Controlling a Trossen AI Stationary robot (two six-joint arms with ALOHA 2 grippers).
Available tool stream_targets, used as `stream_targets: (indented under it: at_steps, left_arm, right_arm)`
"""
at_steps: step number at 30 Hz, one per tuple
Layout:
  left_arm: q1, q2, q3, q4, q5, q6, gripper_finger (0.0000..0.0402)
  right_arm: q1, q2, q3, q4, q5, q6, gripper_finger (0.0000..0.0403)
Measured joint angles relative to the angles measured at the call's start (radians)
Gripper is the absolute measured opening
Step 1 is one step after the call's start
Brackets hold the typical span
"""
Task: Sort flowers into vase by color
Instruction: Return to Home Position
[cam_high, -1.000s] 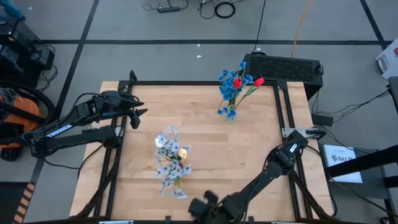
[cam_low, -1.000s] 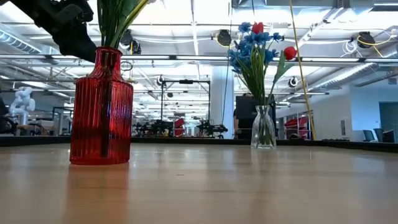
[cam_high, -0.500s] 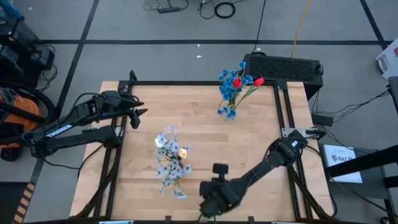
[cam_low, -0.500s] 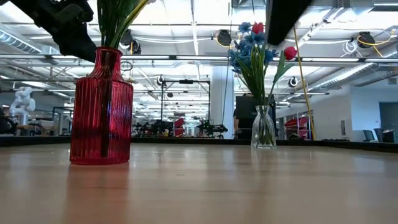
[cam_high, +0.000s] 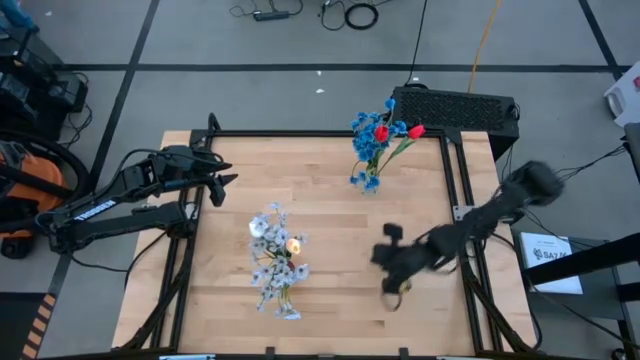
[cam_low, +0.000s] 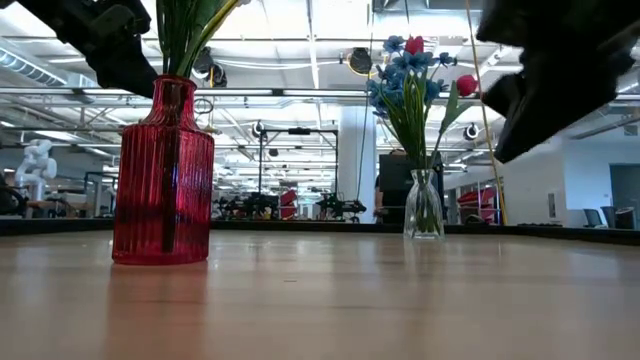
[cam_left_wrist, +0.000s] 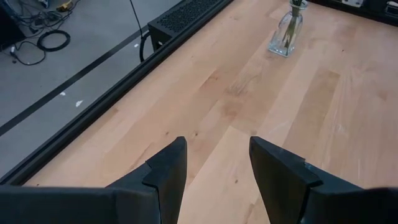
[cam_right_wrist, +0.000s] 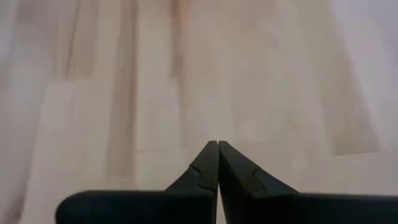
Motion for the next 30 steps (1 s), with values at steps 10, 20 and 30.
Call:
stream_targets:
  at_steps: [10, 20, 30]
  left_arm:
    - [0.0, -0.01, 0.0, -0.001, 0.057, 0.0, 0.018]
    - [-0.001, -0.123, 0.0, -0.001, 0.299, 0.0, 0.018]
    - [-0.022, -0.393, -0.101, 0.067, 0.37, -0.109, 0.018]
  right_arm:
    - [-0.294, -0.473, -0.551, 0.706, -0.06, -0.228, 0.0]
    - [-0.571, -0.497, -0.576, 0.767, -0.38, -0.35, 0.0]
    - [-0.596, -0.629, -0.792, 0.947, -0.348, -0.141, 0.0]
